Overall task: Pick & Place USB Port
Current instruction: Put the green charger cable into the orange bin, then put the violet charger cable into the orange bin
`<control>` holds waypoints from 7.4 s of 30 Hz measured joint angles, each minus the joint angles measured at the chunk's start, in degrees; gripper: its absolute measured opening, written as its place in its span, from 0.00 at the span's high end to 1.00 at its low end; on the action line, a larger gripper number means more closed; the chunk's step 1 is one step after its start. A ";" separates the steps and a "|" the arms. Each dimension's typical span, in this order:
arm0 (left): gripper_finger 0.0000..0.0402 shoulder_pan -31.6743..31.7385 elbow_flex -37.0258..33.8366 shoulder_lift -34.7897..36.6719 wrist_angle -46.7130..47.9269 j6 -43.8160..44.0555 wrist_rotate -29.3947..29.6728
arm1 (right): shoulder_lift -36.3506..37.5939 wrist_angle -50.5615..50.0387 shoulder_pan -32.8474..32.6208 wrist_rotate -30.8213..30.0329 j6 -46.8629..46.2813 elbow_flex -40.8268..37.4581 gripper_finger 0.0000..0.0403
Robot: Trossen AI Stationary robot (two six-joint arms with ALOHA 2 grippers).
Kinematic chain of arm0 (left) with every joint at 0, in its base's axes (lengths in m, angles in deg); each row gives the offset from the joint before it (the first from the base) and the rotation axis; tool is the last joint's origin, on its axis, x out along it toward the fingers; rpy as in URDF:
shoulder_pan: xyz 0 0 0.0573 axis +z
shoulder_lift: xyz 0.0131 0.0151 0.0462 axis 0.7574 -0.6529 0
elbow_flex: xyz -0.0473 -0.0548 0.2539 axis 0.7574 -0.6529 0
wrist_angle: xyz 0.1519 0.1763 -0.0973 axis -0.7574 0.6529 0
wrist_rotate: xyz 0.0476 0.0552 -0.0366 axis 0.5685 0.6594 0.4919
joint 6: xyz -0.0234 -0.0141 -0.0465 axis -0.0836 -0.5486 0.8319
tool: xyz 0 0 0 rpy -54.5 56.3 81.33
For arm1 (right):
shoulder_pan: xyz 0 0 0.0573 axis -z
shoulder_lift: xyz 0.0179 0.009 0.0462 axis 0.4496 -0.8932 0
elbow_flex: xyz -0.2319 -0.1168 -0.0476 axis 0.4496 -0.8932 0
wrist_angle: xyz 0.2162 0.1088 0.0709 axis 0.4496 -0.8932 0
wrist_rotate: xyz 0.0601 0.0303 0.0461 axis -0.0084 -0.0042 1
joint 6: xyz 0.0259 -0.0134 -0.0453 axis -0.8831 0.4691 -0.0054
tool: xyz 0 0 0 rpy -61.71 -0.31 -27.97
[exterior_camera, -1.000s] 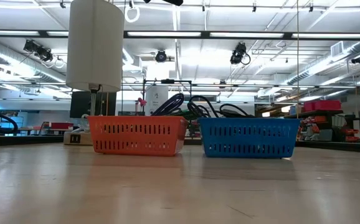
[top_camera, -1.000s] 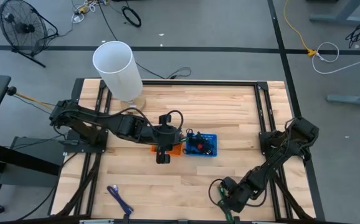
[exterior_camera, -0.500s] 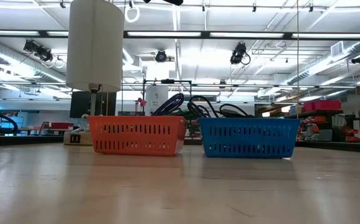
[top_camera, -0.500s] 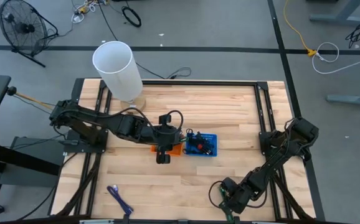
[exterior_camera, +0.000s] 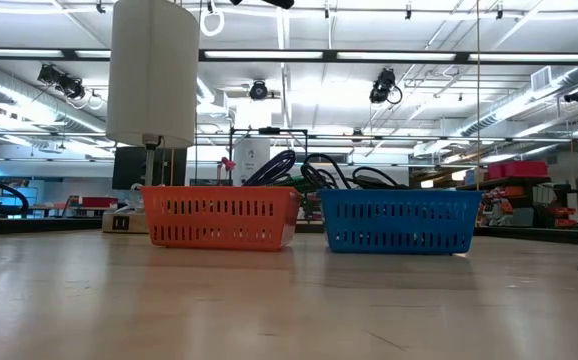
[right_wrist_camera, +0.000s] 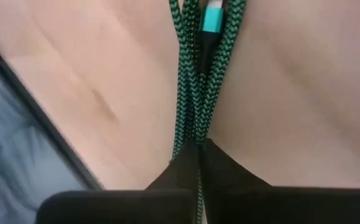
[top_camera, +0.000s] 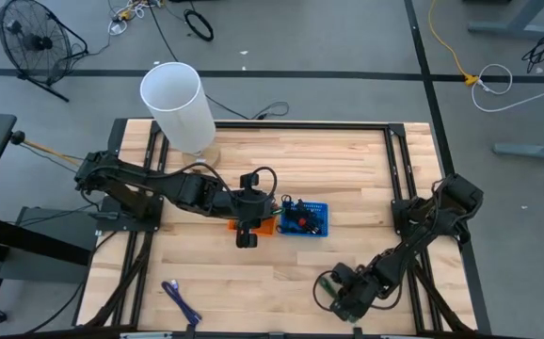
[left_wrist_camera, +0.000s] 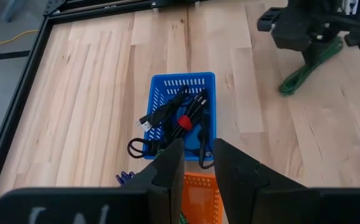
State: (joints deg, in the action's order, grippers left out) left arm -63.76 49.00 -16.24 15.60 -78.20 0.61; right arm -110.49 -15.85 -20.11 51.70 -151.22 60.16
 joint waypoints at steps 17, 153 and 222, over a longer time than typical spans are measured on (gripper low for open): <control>0.77 -0.11 -0.02 -0.02 -8.14 -0.10 -0.53 | 24.16 -1.21 7.31 -26.68 33.48 0.12 1.00; 0.96 4.22 -8.25 -10.54 5.51 21.42 3.67 | 29.85 22.85 17.89 -34.99 82.00 0.29 0.69; 0.71 -43.51 -17.58 -5.35 14.70 28.46 -13.77 | 29.87 21.32 17.88 -35.12 80.53 0.23 0.69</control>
State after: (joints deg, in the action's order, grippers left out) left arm -107.28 31.41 -21.58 30.31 -49.73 -13.16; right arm -80.61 5.47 -2.23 16.59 -70.68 60.39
